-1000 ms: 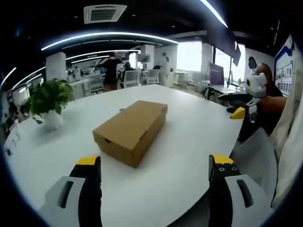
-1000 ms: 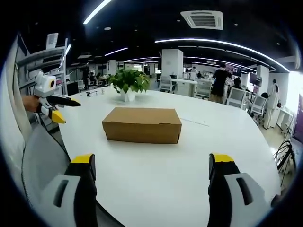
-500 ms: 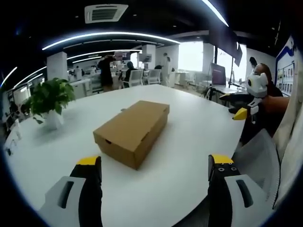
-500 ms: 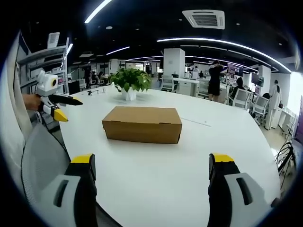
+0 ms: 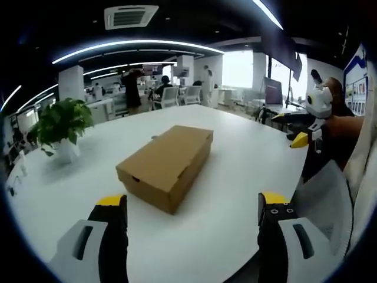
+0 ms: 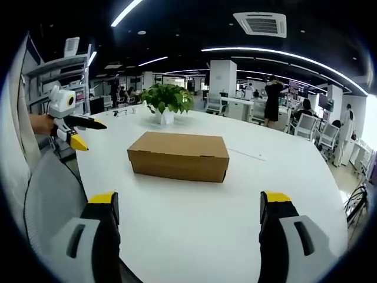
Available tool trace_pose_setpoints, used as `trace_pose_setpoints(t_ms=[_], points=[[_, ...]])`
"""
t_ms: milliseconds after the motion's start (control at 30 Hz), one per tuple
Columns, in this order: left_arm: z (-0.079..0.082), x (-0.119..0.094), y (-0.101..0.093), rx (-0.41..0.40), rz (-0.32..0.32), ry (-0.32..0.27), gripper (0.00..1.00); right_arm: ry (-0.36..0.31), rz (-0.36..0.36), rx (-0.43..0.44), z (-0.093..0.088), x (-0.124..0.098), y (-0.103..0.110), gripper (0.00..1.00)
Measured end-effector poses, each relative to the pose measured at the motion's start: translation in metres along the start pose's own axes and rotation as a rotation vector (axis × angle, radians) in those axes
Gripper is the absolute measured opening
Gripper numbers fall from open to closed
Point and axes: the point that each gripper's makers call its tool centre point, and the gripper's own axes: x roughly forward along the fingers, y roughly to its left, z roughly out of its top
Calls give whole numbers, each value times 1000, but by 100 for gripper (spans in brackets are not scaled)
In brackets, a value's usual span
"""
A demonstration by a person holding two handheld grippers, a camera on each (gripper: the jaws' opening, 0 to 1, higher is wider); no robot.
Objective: Operate the shoe box by opening the lid, removing the specified soft item, and placing it in the target area until the item is outside and the box remains undamaged.
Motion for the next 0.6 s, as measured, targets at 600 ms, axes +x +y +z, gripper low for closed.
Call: trace_pose_setpoints(t_ms=[600], points=[[2,9,21,-28,59,0,88,-8,67,-50,14,27,-11,94]])
